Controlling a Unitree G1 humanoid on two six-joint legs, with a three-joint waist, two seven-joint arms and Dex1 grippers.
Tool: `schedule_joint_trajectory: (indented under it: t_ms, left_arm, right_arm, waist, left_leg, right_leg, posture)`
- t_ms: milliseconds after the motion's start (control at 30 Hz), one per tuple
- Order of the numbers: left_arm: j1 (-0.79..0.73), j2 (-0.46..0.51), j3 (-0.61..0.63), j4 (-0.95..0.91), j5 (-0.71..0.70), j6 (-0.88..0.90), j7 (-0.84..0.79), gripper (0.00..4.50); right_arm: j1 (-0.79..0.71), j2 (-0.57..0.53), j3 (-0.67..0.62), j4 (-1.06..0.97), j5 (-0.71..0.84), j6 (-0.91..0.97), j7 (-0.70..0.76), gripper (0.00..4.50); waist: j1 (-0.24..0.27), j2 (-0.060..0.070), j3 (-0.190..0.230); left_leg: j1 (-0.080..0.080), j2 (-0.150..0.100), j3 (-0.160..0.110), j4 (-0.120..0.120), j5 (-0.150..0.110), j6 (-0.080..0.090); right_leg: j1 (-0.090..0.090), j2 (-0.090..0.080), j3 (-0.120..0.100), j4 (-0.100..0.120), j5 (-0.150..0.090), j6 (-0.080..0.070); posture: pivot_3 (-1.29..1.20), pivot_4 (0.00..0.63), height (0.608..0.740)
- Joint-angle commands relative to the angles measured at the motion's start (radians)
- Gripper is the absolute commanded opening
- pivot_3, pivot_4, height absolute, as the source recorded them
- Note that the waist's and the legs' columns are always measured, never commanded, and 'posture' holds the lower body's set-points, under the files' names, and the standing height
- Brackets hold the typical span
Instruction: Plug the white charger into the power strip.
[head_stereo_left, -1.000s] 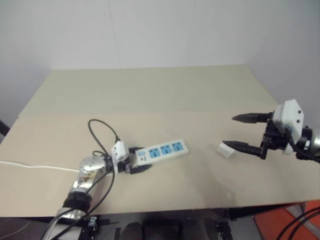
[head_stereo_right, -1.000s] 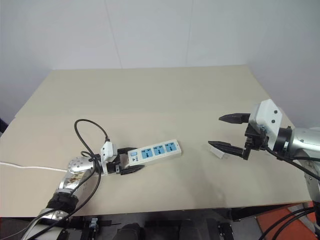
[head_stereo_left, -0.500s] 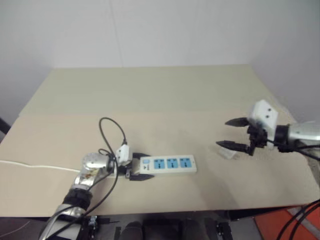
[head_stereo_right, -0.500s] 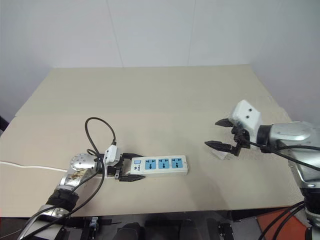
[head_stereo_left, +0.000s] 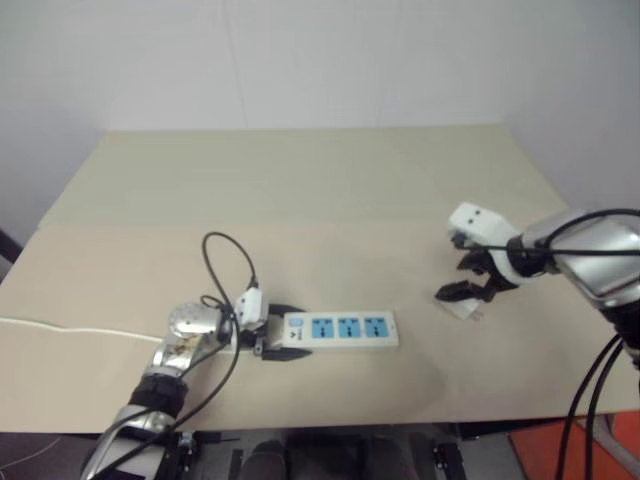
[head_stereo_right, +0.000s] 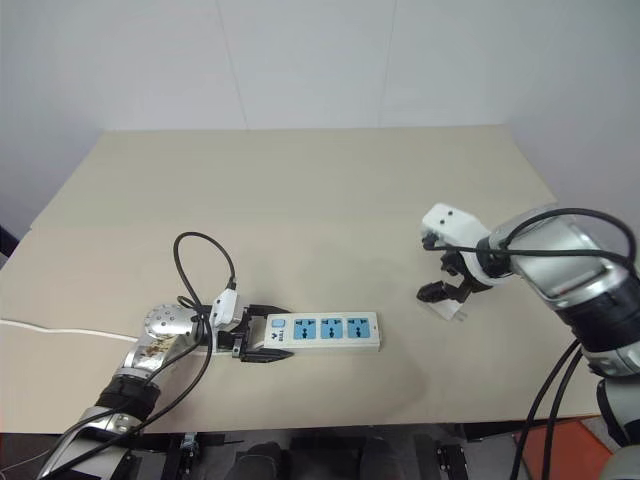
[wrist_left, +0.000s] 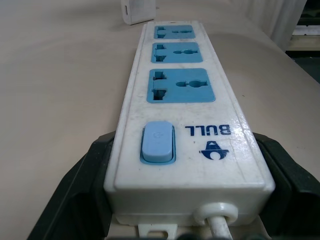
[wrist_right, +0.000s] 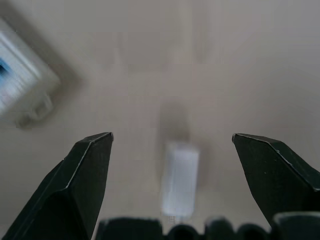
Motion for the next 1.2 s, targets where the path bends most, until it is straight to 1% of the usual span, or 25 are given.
schedule_joint_trajectory:
  t_ms: [33,167,533,733,833,900,967,1000,1100,1133,1200]
  left_arm:
    - [0.012,-0.003,-0.033,0.0,0.018,0.009,-0.013,3.32]
    - [0.009,0.003,-0.036,0.002,0.024,0.008,-0.016,3.32]
    - [0.012,0.014,-0.044,-0.009,0.027,0.013,-0.024,3.32]
    - [0.021,0.024,-0.046,-0.025,0.026,0.023,-0.021,3.32]
    - [0.025,0.028,-0.046,-0.033,0.026,0.028,-0.018,3.32]
    - [0.023,0.029,-0.046,-0.032,0.029,0.031,-0.015,3.32]
    - [0.022,0.031,-0.046,-0.029,0.031,0.031,-0.013,3.32]
    - [0.022,0.032,-0.046,-0.028,0.032,0.032,-0.013,3.32]
    - [0.021,0.034,-0.046,-0.025,0.034,0.031,-0.012,3.32]
    - [0.021,0.034,-0.046,-0.024,0.035,0.031,-0.011,3.32]
    - [0.02,0.035,-0.046,-0.022,0.036,0.031,-0.011,3.32]
  right_arm:
    - [-0.051,0.014,0.039,0.066,-0.061,-0.023,0.026,4.5]
    - [-0.08,0.054,0.123,0.143,-0.127,-0.045,0.059,4.5]
    - [-0.105,0.16,0.19,0.285,-0.214,-0.047,0.1,4.5]
    - [-0.106,0.188,0.217,0.323,-0.253,-0.046,0.129,4.5]
    - [-0.104,0.192,0.226,0.312,-0.265,-0.05,0.147,3.92]
    - [-0.101,0.193,0.23,0.298,-0.267,-0.047,0.159,3.31]
    - [-0.098,0.193,0.23,0.286,-0.27,-0.044,0.165,2.61]
    - [-0.097,0.193,0.23,0.281,-0.274,-0.046,0.166,2.35]
    - [-0.094,0.195,0.226,0.275,-0.281,-0.047,0.166,1.33]
    - [-0.092,0.195,0.224,0.273,-0.283,-0.049,0.166,1.11]
    - [-0.089,0.195,0.22,0.268,-0.286,-0.048,0.165,1.12]
  waist:
    - [0.0,0.0,0.0]
    - [-0.001,0.0,0.0]
    - [-0.005,0.0,0.0]
    - [-0.008,0.0,0.0]
    - [-0.009,0.0,0.0]
    - [-0.009,0.0,0.0]
    - [-0.009,0.0,0.0]
    - [-0.009,0.0,0.0]
    - [-0.01,0.0,0.0]
    - [-0.01,0.0,0.0]
    - [-0.01,0.0,0.0]
  left_leg:
    - [0.0,0.0,0.0,0.0,0.0,0.0]
    - [0.0,0.0,0.0,0.0,0.0,0.0]
    - [0.0,0.0,0.0,0.0,0.0,0.0]
    - [0.0,0.0,0.0,0.0,0.0,0.0]
    - [0.0,0.0,0.0,0.0,0.0,0.0]
    - [0.001,0.0,0.0,0.0,0.0,0.0]
    - [0.001,0.0,0.0,0.0,0.0,0.0]
    - [0.001,0.0,0.0,0.0,0.0,0.0]
    - [0.001,0.0,0.0,0.0,0.0,0.0]
    - [0.001,0.0,0.0,0.0,0.0,0.0]
    - [0.001,0.0,0.0,0.0,0.0,0.0]
  right_leg:
    - [0.0,0.0,0.0,0.0,0.0,0.0]
    - [0.0,0.0,0.0,0.0,0.0,0.0]
    - [0.0,0.0,0.0,0.001,0.0,0.0]
    - [0.0,0.0,0.0,0.001,0.0,0.0]
    - [0.0,0.0,0.0,0.001,0.0,0.0]
    - [0.0,0.0,0.0,0.001,0.0,0.0]
    - [0.0,0.0,0.0,0.001,0.0,0.0]
    - [0.0,0.0,0.0,0.001,0.0,0.0]
    - [0.0,0.0,0.0,0.001,0.0,0.0]
    - [0.0,0.0,0.0,0.001,0.0,0.0]
    - [0.0,0.0,0.0,0.001,0.0,0.0]
  posture:
    - [0.0,0.15,0.74]
    - [0.0,0.15,0.74]
    - [0.0,0.15,0.74]
    - [0.0,0.15,0.74]
    - [0.0,0.15,0.74]
    - [0.0,0.15,0.74]
    - [0.0,0.15,0.74]
    - [0.0,0.15,0.74]
    - [0.0,0.15,0.74]
    - [0.0,0.15,0.74]
    - [0.0,0.15,0.74]
